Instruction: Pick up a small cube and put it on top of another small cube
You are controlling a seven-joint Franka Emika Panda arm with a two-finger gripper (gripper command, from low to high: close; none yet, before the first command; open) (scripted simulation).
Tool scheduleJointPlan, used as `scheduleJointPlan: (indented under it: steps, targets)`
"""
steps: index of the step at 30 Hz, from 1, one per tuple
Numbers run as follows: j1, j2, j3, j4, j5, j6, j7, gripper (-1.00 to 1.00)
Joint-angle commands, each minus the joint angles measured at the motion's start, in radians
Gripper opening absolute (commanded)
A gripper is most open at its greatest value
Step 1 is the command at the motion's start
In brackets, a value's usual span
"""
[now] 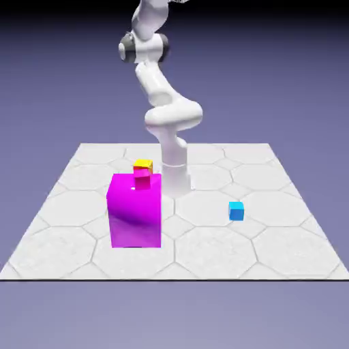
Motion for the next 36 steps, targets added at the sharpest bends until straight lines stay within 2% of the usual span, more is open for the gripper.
scheduleJointPlan:
  steps: [1, 36]
  targets:
    - [0.031, 0.009, -0.036, -0.007, -0.018, -0.012, -0.013, -1.0]
    - [1.13, 0.334, -1.305, -0.24, -0.651, -0.481, -0.479, -1.0]
